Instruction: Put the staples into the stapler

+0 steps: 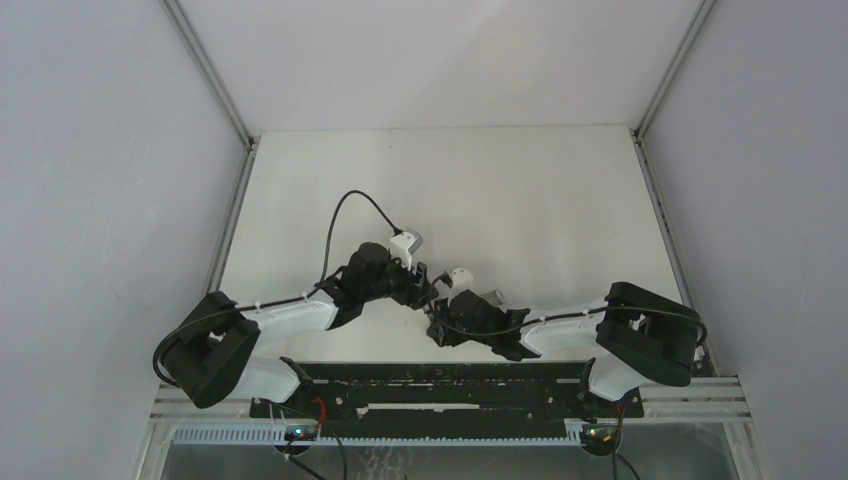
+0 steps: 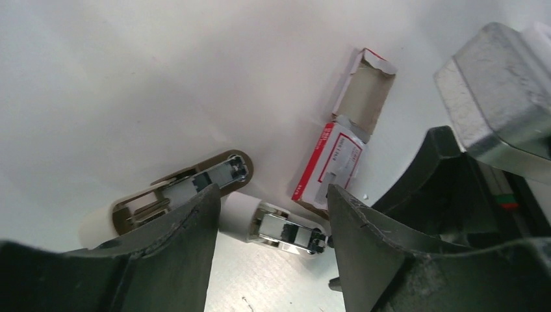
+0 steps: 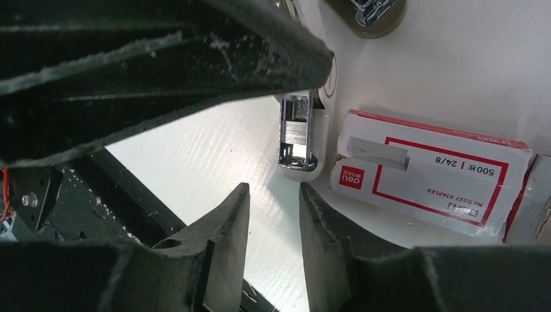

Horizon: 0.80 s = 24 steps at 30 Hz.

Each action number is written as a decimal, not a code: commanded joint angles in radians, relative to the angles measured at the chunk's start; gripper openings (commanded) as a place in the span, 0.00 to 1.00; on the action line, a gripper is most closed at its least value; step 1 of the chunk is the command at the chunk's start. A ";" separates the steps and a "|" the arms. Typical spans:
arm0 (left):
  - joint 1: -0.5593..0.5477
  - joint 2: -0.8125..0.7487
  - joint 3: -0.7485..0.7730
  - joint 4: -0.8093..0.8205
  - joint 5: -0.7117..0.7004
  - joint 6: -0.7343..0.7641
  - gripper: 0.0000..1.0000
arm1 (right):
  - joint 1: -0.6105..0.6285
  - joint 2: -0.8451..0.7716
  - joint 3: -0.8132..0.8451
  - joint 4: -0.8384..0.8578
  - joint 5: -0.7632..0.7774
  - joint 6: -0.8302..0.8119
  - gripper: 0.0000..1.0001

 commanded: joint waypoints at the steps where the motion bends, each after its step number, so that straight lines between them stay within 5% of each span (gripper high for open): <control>1: -0.003 -0.009 0.032 0.053 0.125 0.030 0.65 | -0.015 0.021 0.006 0.010 0.023 0.009 0.33; 15: -0.034 -0.056 -0.048 0.094 0.193 -0.030 0.63 | -0.023 0.008 0.007 -0.014 0.024 -0.055 0.32; 20: -0.034 -0.162 -0.081 0.094 0.101 -0.067 0.64 | 0.018 -0.061 0.004 -0.085 0.038 -0.119 0.38; 24: -0.030 -0.315 -0.113 0.006 -0.145 -0.146 0.67 | 0.054 -0.156 0.005 -0.149 0.075 -0.177 0.44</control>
